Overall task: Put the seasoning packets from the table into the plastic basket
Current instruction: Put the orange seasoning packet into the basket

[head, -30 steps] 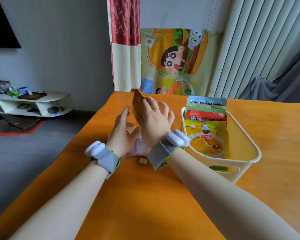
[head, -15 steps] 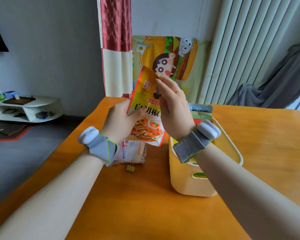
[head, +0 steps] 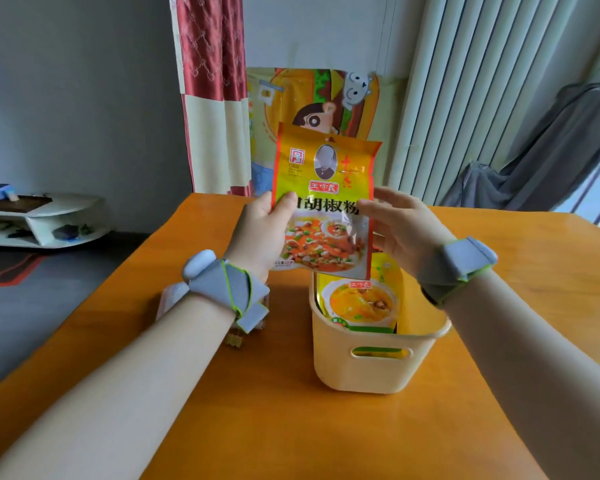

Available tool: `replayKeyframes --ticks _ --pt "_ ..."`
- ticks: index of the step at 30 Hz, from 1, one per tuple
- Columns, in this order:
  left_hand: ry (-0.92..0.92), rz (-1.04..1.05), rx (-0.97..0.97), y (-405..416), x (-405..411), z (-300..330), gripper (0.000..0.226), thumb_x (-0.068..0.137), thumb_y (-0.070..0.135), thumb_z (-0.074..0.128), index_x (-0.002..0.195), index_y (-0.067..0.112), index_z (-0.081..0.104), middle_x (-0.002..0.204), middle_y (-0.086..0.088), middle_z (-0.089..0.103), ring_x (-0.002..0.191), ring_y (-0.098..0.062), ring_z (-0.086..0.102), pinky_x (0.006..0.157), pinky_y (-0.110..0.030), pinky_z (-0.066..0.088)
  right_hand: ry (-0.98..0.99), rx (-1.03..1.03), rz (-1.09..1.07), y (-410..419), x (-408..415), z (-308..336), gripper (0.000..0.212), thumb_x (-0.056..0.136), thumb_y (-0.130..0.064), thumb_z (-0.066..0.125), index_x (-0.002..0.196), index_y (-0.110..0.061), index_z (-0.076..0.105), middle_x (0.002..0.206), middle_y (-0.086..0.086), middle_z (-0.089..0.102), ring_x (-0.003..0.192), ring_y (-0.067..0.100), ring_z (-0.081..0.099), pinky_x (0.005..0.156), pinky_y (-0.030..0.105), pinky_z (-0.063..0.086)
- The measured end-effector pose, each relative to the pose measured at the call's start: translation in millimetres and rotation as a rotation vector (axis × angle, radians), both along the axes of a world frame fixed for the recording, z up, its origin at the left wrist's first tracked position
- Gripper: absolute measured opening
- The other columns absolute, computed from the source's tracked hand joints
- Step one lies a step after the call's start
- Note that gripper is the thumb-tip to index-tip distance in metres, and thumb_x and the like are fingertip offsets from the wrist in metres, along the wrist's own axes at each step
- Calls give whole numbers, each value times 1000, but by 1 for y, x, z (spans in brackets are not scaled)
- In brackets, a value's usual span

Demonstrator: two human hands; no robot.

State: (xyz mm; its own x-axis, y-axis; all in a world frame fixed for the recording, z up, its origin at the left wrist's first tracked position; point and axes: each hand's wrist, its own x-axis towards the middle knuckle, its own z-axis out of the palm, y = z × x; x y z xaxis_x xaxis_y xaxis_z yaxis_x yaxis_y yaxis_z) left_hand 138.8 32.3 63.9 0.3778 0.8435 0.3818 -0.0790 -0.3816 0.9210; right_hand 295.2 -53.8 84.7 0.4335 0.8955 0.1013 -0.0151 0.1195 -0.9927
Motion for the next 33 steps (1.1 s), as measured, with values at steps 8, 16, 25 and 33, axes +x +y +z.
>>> replayKeyframes --ticks 8,16,25,33 --pt "246 -108 162 -5 41 -7 23 90 28 49 76 11 55 76 -12 54 69 -21 49 68 -36 42 -215 -132 -4 -10 41 -6 13 81 -1 62 79 -14 65 78 5 69 76 21 65 69 30 58" --pt "274 -248 46 26 52 -21 55 62 7 39 109 33 49 101 -10 61 78 -31 55 68 -36 44 -706 -390 56 -31 64 -26 15 77 -13 70 91 -11 71 96 13 74 91 29 69 86 43 55" --pt "942 -395 629 19 72 -25 30 90 8 46 113 13 63 76 5 56 69 -11 46 75 -22 35 -1193 -565 49 -23 57 -34 32 81 -28 65 111 -23 59 112 2 66 102 25 60 91 42 48" --pt "1347 -349 819 18 80 -27 32 85 28 53 115 17 54 115 -6 54 106 -26 51 78 -36 46 -1505 -681 204 -12 56 -28 37 81 -42 60 116 -28 55 120 -7 58 117 19 49 113 45 16"
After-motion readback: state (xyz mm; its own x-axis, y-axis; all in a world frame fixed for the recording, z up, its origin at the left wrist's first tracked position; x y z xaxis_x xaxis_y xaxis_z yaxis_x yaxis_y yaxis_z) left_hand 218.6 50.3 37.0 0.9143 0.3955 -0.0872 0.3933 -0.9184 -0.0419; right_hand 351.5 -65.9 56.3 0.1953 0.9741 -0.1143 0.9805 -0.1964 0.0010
